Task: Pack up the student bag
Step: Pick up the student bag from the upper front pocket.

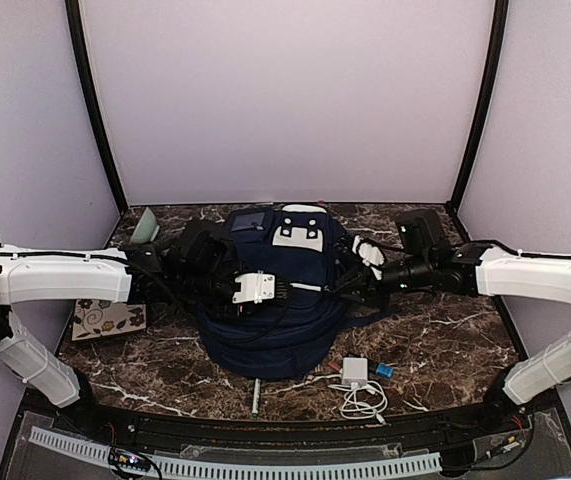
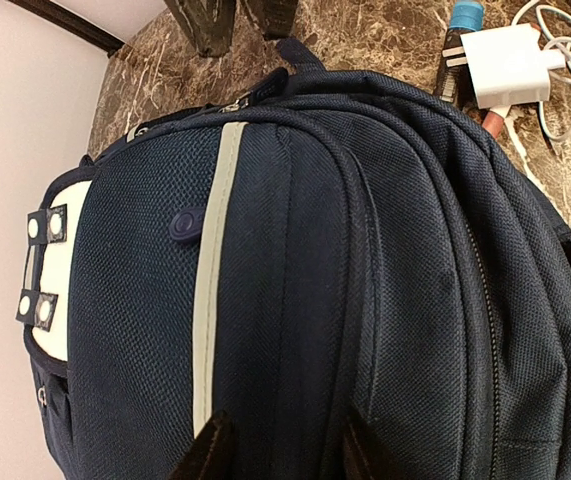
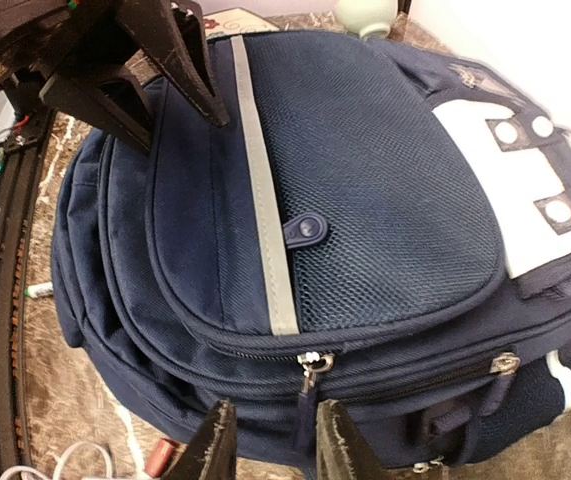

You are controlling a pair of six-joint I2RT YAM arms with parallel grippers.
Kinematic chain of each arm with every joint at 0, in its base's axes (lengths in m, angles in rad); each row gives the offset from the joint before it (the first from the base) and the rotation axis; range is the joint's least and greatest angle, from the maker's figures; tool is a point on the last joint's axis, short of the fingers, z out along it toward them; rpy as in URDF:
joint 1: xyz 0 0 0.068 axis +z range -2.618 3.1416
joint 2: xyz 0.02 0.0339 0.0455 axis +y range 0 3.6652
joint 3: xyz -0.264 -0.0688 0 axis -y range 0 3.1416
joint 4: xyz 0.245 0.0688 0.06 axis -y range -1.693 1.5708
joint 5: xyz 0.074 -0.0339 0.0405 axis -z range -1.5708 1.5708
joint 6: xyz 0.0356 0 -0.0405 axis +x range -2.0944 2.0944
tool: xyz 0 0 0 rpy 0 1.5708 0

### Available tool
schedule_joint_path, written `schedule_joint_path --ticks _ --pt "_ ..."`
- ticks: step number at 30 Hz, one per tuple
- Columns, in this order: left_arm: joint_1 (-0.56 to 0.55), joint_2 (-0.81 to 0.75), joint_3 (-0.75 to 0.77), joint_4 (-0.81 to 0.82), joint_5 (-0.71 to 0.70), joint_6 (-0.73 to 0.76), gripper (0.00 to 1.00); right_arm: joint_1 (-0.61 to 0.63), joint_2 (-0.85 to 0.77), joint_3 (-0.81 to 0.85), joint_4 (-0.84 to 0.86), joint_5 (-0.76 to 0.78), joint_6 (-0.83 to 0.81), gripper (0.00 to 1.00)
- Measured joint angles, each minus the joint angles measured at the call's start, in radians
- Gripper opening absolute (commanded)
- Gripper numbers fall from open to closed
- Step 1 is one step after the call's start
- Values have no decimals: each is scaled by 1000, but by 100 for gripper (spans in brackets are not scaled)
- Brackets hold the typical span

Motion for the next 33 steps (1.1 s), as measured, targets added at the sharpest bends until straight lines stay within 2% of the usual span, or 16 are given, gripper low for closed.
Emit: schedule_joint_path --ticks 7,14,16,20,21,23,28,30,33 --pt "0 0 -4 6 0 0 36 14 -29 -72 135 73 76 32" --pt "0 0 -4 7 0 -1 36 39 47 -73 175 116 85 31" --pt "0 0 -4 7 0 -2 36 39 66 -73 174 129 83 25" --pt "0 0 -4 7 0 -4 37 40 80 -65 171 136 76 6" --pt "0 0 -4 7 0 -5 38 40 84 -62 169 136 73 2" --pt "0 0 -3 5 2 -13 44 41 91 -55 161 137 74 0" --pt "19 19 110 -107 87 -98 70 41 93 -37 125 154 66 0" --pt "43 23 188 -147 160 -173 75 42 93 -25 114 170 67 0" --pt "108 24 294 -159 243 -287 78 43 93 -14 95 185 74 0"
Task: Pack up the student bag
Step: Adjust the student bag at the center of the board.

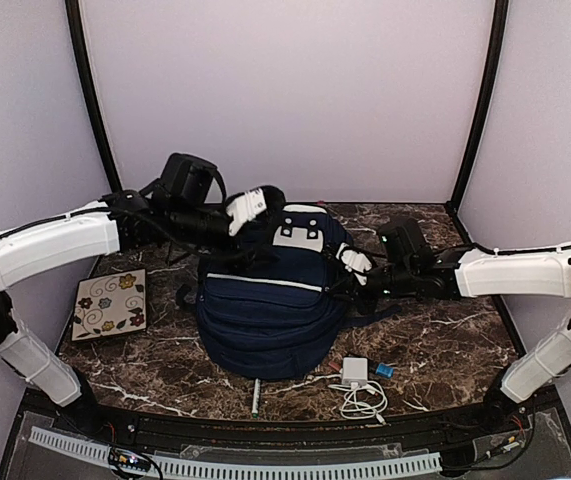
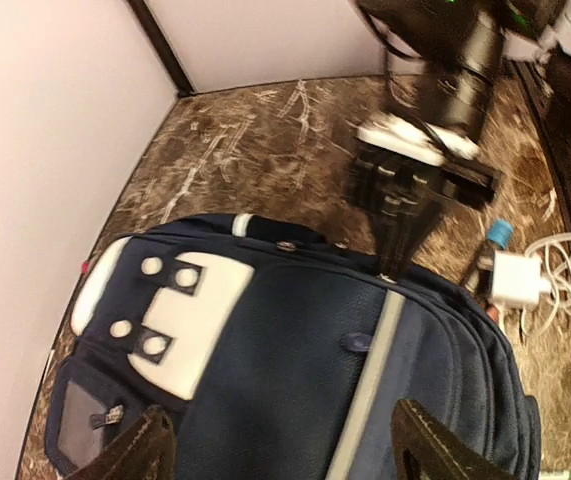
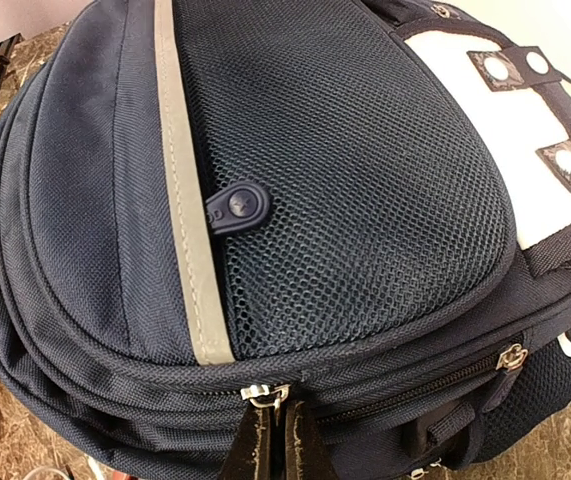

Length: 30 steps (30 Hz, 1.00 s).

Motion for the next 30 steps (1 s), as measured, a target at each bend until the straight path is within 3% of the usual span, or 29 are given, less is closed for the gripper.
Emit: schedule_joint_path --ticks 5,9,12,17,24,30 --pt "253 74 151 8 99 -233 82 2 0 0 -11 15 21 0" --pt "451 259 260 8 105 -414 83 3 0 4 -21 26 44 0" --pt "539 405 296 9 124 -537 83 1 13 38 -56 32 65 0" --pt "552 468 179 55 181 -683 65 -31 43 69 -86 14 95 0" --pt "507 327 -82 174 193 -723 60 -189 130 153 -87 -60 128 0" --pt "369 185 -227 146 145 -677 54 -279 259 312 -136 -62 119 0"
